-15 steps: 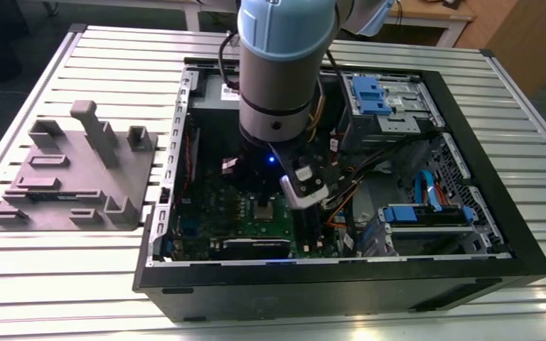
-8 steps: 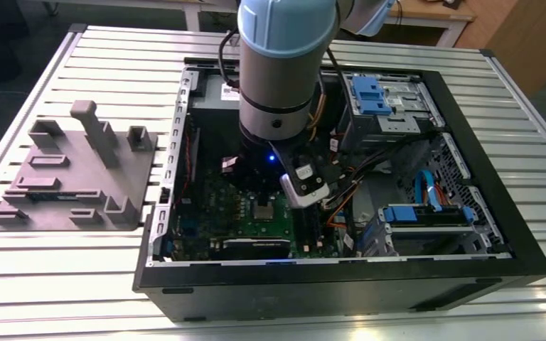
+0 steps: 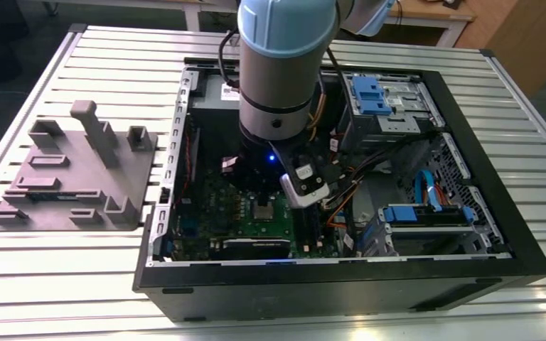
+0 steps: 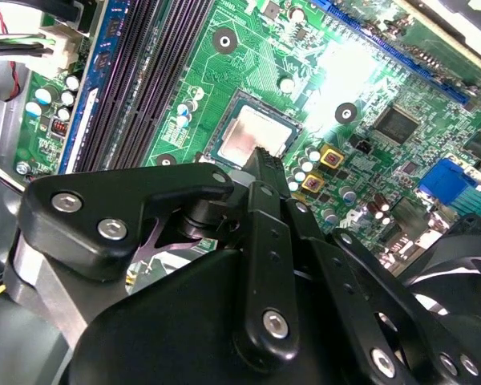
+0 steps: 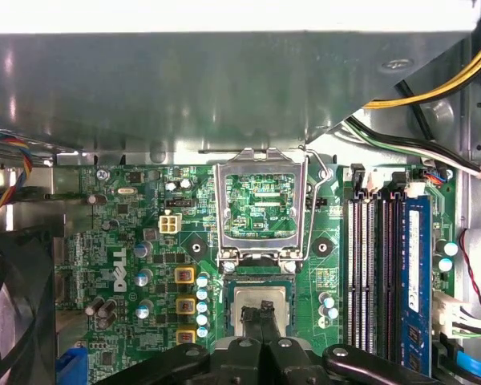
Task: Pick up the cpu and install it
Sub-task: 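Close the cpu cover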
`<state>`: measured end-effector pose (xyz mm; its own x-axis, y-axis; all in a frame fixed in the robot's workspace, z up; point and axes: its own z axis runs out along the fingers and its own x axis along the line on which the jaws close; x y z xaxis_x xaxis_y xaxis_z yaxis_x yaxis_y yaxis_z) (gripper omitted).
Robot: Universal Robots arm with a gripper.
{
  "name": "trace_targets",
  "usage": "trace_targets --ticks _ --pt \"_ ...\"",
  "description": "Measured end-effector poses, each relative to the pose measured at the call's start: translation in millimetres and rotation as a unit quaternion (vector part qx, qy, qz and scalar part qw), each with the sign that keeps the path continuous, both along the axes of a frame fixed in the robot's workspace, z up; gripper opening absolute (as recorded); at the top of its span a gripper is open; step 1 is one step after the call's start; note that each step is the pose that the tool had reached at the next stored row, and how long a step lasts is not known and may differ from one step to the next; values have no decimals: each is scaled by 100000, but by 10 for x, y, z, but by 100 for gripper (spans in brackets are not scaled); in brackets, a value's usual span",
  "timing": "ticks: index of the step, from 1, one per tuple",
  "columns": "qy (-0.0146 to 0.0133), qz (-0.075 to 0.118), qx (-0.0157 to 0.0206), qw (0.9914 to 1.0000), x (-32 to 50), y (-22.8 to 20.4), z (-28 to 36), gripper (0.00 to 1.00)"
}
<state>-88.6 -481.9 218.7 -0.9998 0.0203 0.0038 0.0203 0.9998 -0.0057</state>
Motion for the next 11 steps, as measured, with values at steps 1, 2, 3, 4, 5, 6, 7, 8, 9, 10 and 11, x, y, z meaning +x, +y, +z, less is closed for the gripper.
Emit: trace_targets --ticks 1,2,3,4,5,6,7,8,9,10,11 --pt "9 2 -20 100000 0 0 5 10" --pt "11 -1 -21 100000 0 -1 13 10" --pt "3 0 -6 100000 0 0 24 10" --pt "1 0 -2 100000 0 0 38 10" --pt "1 0 -2 100000 0 0 55 10" --pt "2 -1 -4 100000 0 0 75 10" --pt "-2 0 5 100000 0 0 96 10" --pt "-1 0 1 100000 0 0 118 10" --pt "0 0 0 100000 0 0 138 10" --pt "0 1 1 100000 0 0 151 10" --pt "-3 2 3 100000 0 0 156 10"
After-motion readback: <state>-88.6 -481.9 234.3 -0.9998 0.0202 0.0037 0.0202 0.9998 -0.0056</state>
